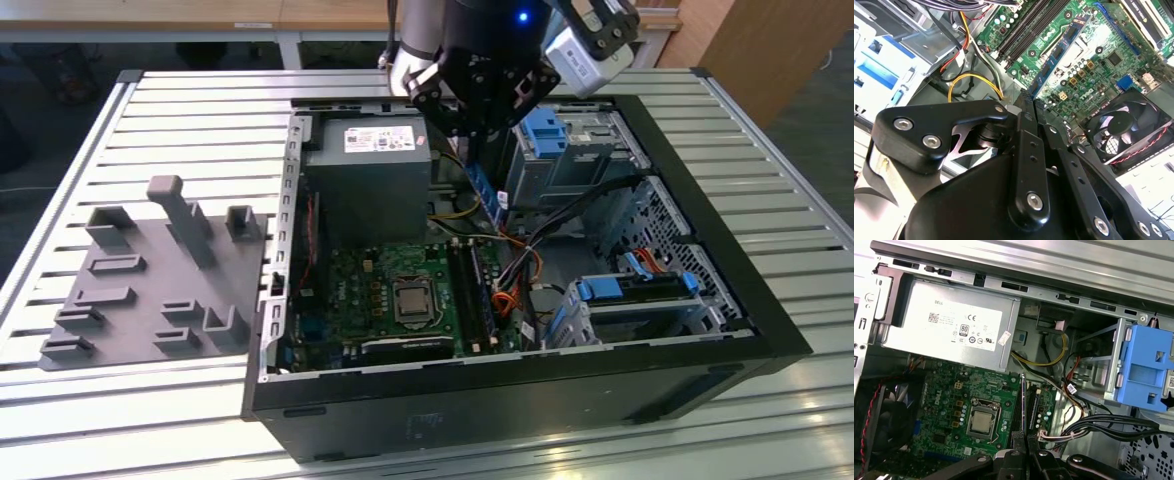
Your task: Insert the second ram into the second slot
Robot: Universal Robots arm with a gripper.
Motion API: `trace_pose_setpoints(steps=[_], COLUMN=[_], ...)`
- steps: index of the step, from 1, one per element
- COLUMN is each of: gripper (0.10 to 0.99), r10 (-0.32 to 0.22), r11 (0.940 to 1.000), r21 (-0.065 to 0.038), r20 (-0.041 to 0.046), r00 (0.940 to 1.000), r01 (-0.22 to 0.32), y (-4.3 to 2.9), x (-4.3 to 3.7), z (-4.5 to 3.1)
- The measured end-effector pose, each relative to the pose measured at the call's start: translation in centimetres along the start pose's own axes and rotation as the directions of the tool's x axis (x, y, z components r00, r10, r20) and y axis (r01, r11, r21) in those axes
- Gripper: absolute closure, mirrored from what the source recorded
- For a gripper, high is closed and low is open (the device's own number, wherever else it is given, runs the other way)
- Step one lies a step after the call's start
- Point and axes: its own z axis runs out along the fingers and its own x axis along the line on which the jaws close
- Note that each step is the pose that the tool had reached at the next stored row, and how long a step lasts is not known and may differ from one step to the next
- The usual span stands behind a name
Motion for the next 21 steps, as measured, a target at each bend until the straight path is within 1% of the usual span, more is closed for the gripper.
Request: trace_pose_setpoints(steps=[7, 13, 15, 17, 18, 19, 21], gripper=[0.953, 0.953, 0.953, 0.953, 0.953, 0.953, 0.953], r10=[0.000, 0.003, 0.021, 0.055, 0.091, 0.100, 0.101], r11=[1.0000, 1.0000, 0.9998, 0.9985, 0.9959, 0.9950, 0.9949], r21=[0.000, 0.000, 0.001, 0.001, 0.002, 0.002, 0.002], r20=[0.0000, 0.0001, 0.0008, 0.0020, 0.0034, 0.0037, 0.0039], r00=[1.0000, 1.0000, 0.9998, 0.9985, 0.9959, 0.9950, 0.9948], r01=[0.000, -0.003, -0.021, -0.055, -0.091, -0.100, -0.101], y=[0.00, -0.01, -0.01, -0.02, -0.02, -0.02, -0.04], x=[0.00, 0.00, 0.01, 0.01, 0.01, 0.01, 0.02], z=[0.09, 0.32, 0.38, 0.46, 0.56, 0.62, 0.72])
